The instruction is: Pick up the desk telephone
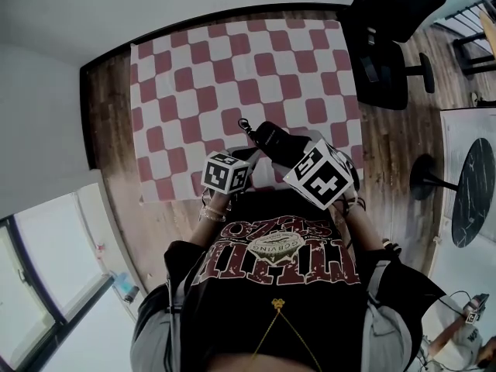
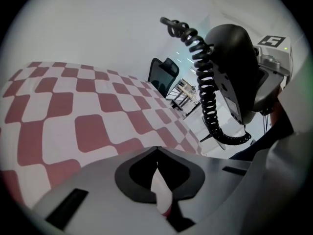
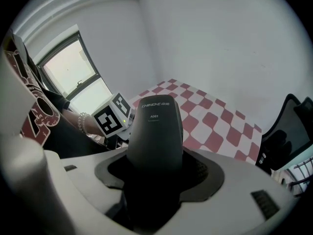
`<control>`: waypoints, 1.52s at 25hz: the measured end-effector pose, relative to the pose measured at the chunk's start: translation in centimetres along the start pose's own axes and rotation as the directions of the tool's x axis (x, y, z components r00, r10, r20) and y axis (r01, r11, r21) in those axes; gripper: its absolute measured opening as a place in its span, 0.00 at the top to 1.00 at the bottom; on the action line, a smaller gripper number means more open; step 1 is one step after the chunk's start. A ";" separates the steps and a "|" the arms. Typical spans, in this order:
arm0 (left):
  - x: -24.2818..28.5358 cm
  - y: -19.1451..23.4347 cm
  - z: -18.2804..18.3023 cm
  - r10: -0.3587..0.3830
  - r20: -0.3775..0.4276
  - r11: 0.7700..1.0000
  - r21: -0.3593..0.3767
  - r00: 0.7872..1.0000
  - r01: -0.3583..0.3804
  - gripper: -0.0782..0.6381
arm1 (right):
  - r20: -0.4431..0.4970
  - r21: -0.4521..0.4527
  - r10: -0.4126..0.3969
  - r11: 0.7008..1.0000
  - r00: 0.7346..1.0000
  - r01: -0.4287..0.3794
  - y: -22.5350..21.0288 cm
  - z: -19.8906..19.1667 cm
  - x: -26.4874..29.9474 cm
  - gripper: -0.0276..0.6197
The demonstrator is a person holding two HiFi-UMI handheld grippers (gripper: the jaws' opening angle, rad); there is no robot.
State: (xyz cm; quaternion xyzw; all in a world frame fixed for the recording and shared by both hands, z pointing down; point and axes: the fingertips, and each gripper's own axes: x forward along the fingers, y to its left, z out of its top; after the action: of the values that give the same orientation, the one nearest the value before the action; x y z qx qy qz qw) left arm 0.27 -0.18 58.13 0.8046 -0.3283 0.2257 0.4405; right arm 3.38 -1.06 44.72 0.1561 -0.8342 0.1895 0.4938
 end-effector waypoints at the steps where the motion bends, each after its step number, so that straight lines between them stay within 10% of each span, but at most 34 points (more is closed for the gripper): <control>1: 0.0 0.0 0.0 -0.001 -0.001 1.000 -0.001 1.000 0.001 0.88 | 0.001 -0.005 0.002 1.000 1.000 -0.002 0.1 0.1 -0.2 0.53; 38: 0.4 0.2 -0.6 0.001 -0.004 0.999 -0.036 1.000 -0.001 0.88 | -0.014 -0.064 0.033 0.997 0.999 -0.034 0.8 0.5 -0.5 0.53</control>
State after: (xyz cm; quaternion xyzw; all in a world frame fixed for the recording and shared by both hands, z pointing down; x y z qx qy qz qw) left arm 0.37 0.13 58.83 0.7958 -0.3317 0.2214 0.4557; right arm 2.82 -0.53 43.91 0.1251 -0.8392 0.1718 0.5006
